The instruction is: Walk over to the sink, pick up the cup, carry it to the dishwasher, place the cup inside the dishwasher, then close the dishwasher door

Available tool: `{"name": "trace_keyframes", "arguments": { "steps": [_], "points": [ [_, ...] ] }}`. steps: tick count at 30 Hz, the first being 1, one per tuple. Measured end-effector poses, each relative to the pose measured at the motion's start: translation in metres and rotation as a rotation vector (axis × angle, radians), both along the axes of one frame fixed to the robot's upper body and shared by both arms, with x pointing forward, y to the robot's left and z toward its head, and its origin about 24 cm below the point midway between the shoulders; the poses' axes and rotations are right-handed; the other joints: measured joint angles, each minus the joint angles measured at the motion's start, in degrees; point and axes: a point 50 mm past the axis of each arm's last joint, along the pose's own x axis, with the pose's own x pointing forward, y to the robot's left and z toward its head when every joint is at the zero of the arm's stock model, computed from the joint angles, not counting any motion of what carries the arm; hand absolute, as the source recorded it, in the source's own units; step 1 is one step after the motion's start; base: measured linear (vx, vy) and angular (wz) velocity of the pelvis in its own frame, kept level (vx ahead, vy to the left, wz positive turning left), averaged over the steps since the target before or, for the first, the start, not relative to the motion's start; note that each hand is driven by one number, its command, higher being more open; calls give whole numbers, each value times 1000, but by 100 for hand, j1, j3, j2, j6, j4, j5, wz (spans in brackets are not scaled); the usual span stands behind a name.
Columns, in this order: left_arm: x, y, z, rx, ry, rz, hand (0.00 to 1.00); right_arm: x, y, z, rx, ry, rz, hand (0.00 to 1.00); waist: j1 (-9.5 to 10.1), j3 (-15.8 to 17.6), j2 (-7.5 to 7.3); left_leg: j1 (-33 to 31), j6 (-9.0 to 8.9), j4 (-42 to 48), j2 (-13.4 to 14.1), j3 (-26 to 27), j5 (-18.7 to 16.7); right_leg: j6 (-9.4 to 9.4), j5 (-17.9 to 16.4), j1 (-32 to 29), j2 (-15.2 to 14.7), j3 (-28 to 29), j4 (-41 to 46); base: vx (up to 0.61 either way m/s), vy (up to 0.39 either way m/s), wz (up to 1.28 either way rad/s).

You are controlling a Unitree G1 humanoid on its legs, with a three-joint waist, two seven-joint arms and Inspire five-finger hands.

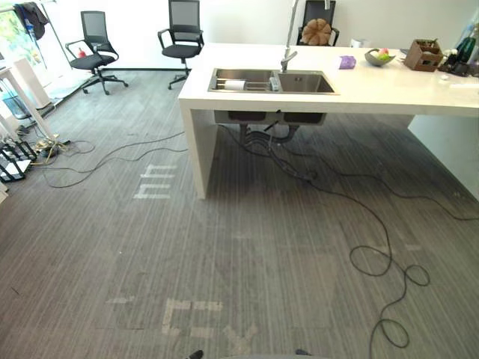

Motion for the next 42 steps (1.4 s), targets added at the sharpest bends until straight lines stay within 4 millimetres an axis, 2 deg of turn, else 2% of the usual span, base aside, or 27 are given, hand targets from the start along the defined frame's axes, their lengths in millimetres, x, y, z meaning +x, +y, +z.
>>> {"name": "trace_keyframes", "arguments": {
  "steps": [4,8,10,24,30,33,34,35,36,37,38,39,42],
  "points": [
    [6,-1,0,39,-51,-13,100,22,-3,3,-157,-120,136,100,60,0,-3,6,-24,-27,-7,-70,19,11,3,62,-5,-84,-35,-34,-32,7],
    [10,2,0,96,-62,-86,100,39,5,6,-147,-194,126,100,59,11,-7,-38,-10,-37,-20,-182,82,7,-2,48,-18,-211,-38,-78,-32,16],
    [11,2,0,114,-60,-106,100,42,13,5,-115,-208,125,100,68,55,-11,-54,5,-39,-28,-218,105,-4,-6,48,-24,-250,-44,-58,-20,11],
    [9,3,0,204,-83,-13,100,45,11,5,-35,-236,60,100,56,94,-11,-132,39,-43,-92,-360,138,-9,46,85,-60,-400,-176,-17,-7,5],
    [8,1,0,176,-89,46,100,47,11,5,-48,-261,72,100,53,163,-56,-75,35,-42,-99,-355,138,-10,44,109,-74,-379,-119,-44,-19,-1],
    [7,1,-1,194,-70,77,100,52,10,7,-57,-289,71,100,63,240,-81,-63,69,-36,-176,-414,83,93,-254,-101,-234,-401,490,-45,25,11],
    [9,3,0,239,-50,86,100,57,9,9,-65,-313,71,100,58,291,-111,-41,180,-6,-262,-507,10,311,-547,-446,-451,-376,1394,-28,57,21],
    [10,3,0,257,-38,94,100,60,8,10,-72,-328,71,100,71,323,-113,-39,211,50,-280,-515,-13,354,-612,-676,-553,-340,1928,-26,77,24],
    [11,5,0,289,-22,119,100,69,7,14,-80,-370,73,100,77,440,-134,-19,291,248,-302,-563,-103,236,-589,-1142,-738,-237,3124,-22,66,18],
    [13,8,1,311,-20,136,100,73,9,16,-79,-388,71,100,63,513,-139,14,320,359,-329,-620,-168,121,-588,-1367,-811,-159,3657,-14,51,37],
    [14,12,2,350,-15,157,100,76,14,17,-63,-411,44,100,36,587,-299,39,371,569,-357,-720,-290,101,-697,-1604,-832,75,4249,22,23,47],
    [14,15,3,370,-15,166,100,74,18,16,-51,-408,34,100,45,591,-358,96,389,613,-346,-825,-339,122,-786,-1652,-795,131,4249,69,7,62],
    [14,16,4,392,8,175,100,74,18,16,-45,-409,8,100,34,601,-356,124,407,621,-281,-1110,-412,113,-841,-1743,-656,80,3206,130,-31,47]
  ]
}}
